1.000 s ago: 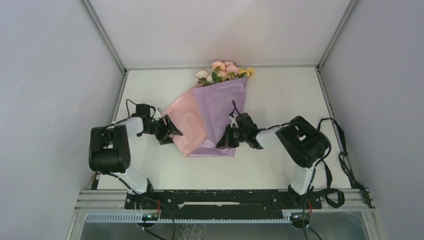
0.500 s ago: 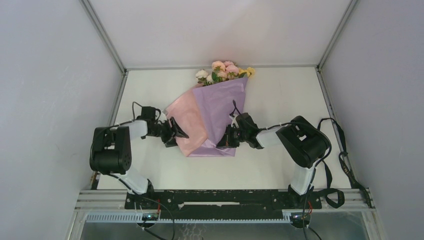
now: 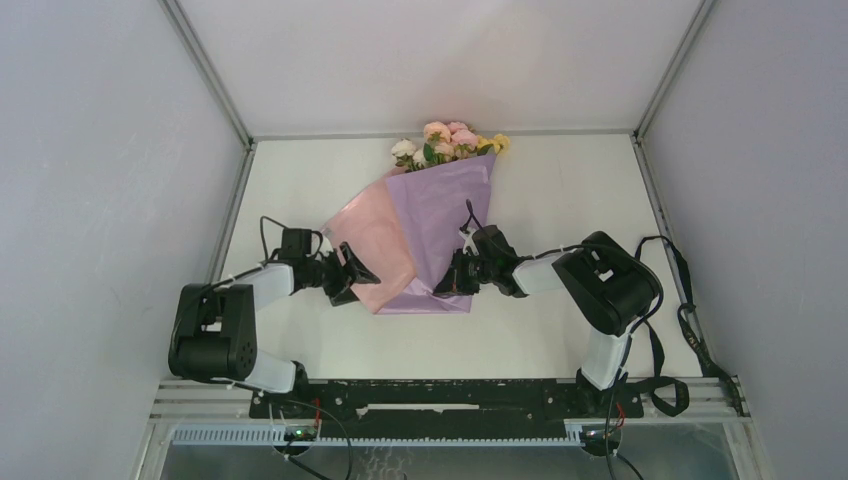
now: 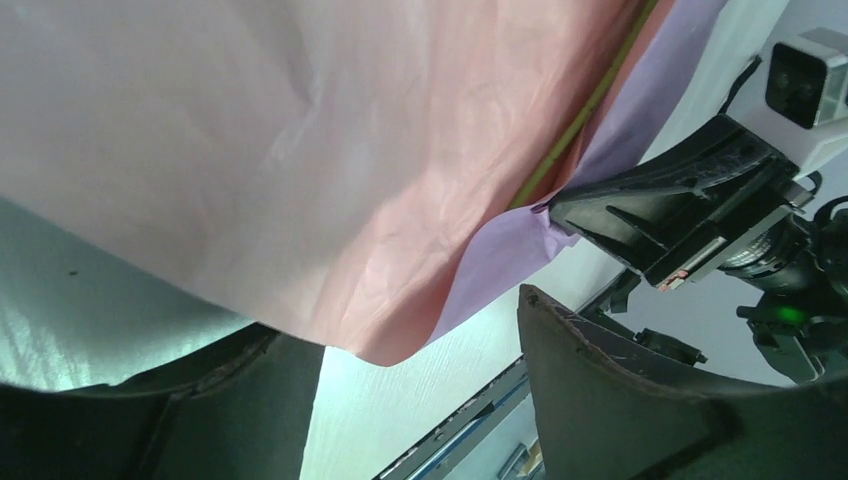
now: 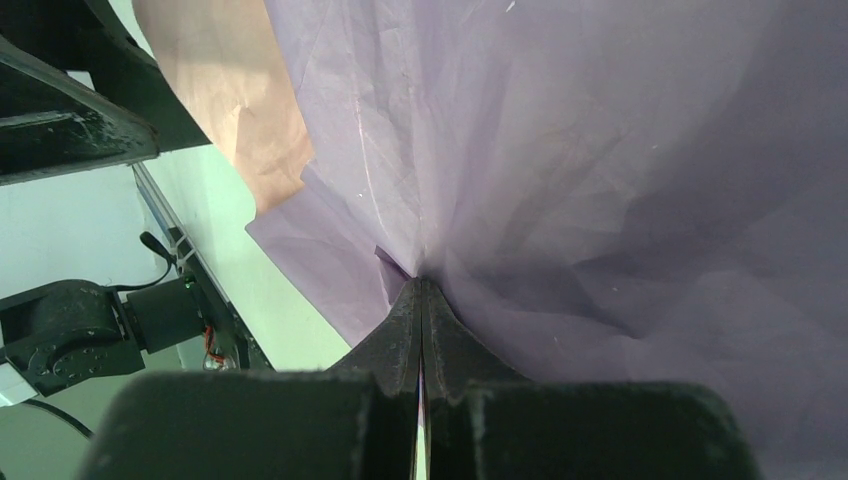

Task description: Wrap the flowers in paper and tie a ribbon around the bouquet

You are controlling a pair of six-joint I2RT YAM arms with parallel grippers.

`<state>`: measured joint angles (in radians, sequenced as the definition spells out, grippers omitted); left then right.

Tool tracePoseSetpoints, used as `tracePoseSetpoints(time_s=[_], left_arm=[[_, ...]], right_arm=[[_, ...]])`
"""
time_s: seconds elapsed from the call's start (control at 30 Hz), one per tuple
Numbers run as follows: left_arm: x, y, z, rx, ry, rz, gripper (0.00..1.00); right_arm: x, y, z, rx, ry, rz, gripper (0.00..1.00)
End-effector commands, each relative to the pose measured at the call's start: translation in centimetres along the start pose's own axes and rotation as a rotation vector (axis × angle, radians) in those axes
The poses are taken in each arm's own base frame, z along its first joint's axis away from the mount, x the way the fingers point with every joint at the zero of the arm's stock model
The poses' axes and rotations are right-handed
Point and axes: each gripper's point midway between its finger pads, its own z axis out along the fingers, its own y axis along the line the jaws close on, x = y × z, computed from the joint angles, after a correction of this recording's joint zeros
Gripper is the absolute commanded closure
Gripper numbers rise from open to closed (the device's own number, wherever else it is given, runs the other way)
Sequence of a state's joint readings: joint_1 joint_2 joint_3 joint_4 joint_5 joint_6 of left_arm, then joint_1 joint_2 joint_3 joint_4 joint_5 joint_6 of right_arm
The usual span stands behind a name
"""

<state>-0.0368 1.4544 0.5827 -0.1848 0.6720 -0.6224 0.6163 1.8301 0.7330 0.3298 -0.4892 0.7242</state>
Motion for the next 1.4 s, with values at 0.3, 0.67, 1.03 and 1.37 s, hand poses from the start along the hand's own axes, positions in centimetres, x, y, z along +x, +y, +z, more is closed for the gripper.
tracePoseSetpoints(time_s=[0.3,0.67,1.03,1.37], left_arm=[[-3.8,2.4,0.5,-0.081,-0.076,-0.01,0.64],[-4.9,-3.8,-2.6,-0.024,-0.125,0.28,1.0],[-1.8,-17.4,-2.8,0.075,-0.08,0.816,1.0],[0.7,-22.7,2.4,0.115,0.071,0.982,1.0]], right_arm=[[2.2,-5.6,-0.4,0.184,0.046,0.031,1.0],[2.4,-5.9,0.0,0.192,0.047,0.065,1.0],[2.5,-5.0,1.1,0.164,0.03,0.075,1.0],[2.2,-2.4,1.8,0.094,-0.001,0.046,1.0]])
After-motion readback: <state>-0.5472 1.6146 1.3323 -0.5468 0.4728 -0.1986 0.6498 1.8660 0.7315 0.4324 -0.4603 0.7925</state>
